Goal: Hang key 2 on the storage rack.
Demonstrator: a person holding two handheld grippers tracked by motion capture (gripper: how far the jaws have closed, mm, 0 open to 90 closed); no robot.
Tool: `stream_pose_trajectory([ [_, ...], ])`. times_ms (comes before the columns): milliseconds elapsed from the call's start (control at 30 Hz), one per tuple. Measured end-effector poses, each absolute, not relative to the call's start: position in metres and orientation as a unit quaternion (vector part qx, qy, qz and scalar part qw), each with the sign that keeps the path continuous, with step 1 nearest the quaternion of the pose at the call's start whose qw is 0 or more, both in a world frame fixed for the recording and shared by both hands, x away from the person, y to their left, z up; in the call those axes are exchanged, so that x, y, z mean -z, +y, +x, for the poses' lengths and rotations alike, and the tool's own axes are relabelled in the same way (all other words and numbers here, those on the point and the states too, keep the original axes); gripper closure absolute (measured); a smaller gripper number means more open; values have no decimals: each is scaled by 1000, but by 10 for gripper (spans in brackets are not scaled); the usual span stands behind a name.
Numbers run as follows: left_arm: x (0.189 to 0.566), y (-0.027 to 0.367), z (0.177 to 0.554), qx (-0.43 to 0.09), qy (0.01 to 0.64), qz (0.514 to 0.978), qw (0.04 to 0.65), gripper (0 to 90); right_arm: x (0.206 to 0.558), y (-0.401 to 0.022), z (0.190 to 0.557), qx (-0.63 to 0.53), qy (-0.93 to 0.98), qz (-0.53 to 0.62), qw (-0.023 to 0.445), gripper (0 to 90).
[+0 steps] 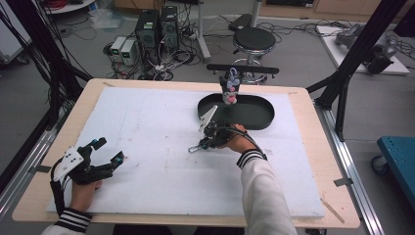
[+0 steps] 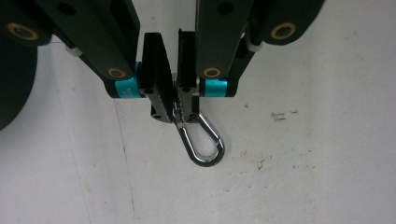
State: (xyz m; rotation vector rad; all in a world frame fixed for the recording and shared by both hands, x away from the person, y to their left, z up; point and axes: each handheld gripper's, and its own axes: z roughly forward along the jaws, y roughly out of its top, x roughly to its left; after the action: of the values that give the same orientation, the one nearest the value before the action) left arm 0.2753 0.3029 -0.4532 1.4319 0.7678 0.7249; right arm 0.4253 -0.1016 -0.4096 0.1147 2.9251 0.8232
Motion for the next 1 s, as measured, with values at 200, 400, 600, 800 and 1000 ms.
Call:
stream_pose_trajectory([
  [200,453,303,275,-316,335,625,630,149,410,-101,426,-274,960,41,50,870],
  [400,453,303,275,-316,336,625,630,149,409,-101,426,-270,960,44,51,875],
  [600,453,303,275,-316,336,625,630,149,405,-102,425,-283,956,56,59,876],
  [800,453,303,275,-317,335,625,630,149,394,-108,424,-308,946,79,64,877],
  [1000,453,303,275,-316,334,627,629,149,381,-119,424,-340,931,111,69,885],
])
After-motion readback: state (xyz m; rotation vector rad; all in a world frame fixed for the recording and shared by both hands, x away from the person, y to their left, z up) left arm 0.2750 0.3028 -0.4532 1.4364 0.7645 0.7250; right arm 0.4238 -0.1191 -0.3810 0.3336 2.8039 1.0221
